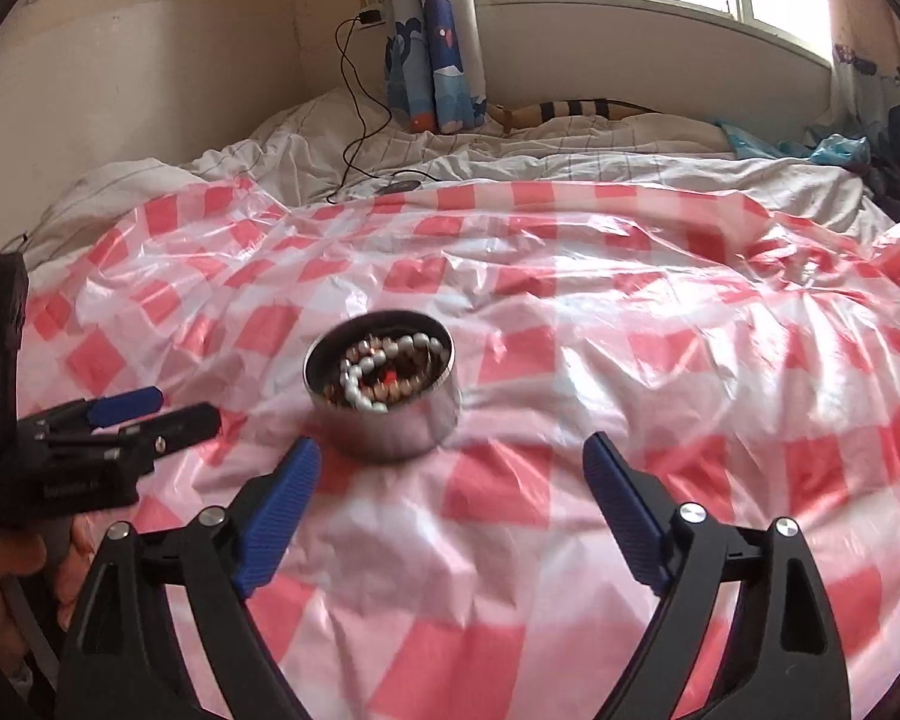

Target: Organize jewelry

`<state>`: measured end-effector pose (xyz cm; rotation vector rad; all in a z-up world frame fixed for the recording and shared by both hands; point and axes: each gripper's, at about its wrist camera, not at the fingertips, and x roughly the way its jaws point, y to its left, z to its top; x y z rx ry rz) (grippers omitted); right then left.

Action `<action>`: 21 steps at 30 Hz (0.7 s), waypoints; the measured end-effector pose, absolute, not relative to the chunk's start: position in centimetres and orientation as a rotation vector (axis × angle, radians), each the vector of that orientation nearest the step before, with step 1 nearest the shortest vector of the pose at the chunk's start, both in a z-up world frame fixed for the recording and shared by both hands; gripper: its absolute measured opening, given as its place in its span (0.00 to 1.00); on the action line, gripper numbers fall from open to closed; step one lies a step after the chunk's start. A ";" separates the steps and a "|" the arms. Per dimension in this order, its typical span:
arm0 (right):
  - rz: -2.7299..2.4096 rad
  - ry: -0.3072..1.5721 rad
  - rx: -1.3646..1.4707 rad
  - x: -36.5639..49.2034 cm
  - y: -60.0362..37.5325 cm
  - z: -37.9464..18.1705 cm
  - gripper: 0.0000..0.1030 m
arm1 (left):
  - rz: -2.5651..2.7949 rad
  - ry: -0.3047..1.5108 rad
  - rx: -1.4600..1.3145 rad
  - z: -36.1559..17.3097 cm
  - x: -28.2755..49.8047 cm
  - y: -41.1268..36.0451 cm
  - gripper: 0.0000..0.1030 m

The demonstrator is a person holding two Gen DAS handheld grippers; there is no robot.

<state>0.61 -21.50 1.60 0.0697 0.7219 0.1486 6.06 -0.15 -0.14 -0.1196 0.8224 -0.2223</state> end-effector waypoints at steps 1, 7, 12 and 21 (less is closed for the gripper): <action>0.134 0.725 0.067 -0.5 -21.4 1.2 0.89 | -0.208 0.829 -0.123 -0.5 5.6 -0.2 0.90; 0.048 0.746 0.115 -2.2 -21.7 -1.1 0.91 | -0.198 0.818 -0.086 -0.8 4.0 -1.5 0.92; -0.013 0.701 0.085 -2.0 -21.6 -0.8 0.93 | -0.189 0.809 -0.046 -1.0 3.8 -2.4 0.93; -0.039 0.723 0.096 -0.8 -21.7 -0.6 0.93 | -0.137 0.791 0.022 -1.0 4.4 -3.3 0.93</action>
